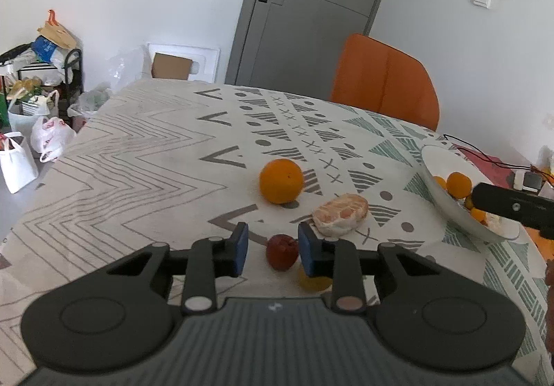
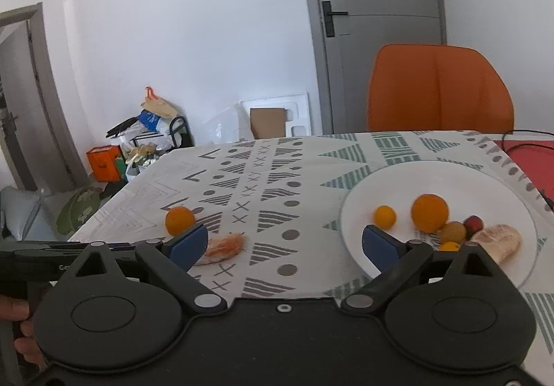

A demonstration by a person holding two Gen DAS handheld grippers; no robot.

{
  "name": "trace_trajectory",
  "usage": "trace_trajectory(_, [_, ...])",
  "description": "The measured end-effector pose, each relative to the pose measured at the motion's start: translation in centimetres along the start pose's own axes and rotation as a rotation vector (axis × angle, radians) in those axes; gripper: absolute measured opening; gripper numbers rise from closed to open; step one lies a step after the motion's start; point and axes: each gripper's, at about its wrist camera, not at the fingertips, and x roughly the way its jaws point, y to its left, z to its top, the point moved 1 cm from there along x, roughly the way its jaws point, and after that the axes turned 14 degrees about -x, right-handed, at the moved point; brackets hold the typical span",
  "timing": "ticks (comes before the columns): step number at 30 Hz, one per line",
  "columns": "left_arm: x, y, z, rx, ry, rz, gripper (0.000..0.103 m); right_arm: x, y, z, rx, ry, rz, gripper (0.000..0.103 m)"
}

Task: Organize fruits
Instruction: 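Move the left gripper to the red plum and grasp it, then grasp the second pomelo segment with the right gripper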

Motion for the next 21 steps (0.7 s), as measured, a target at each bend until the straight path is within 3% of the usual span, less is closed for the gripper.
trace_trajectory(6, [1.0, -0.2, -0.6, -0.015, 0.064, -0.021, 0.025, 0.7, 1.2, 0.5, -0.025, 0.011, 0.022, 0.096])
trace_trajectory(8, [1.0, 0.0, -0.8, -0.015, 0.056, -0.025, 0.02, 1.0, 1.5, 0.5, -0.034, 0.015, 0.028, 0.096])
trace_trajectory(14, [0.5, 0.8, -0.1, -0.049, 0.037, -0.023, 0.019, 2.2, 3.0, 0.8, -0.064, 0.038, 0.066, 0.09])
trace_trajectory(21, [-0.3, 1.8, 0.8, -0.06, 0.003, -0.006, 0.019, 4.3, 4.7, 1.2, -0.095, 0.072, 0.112, 0.089])
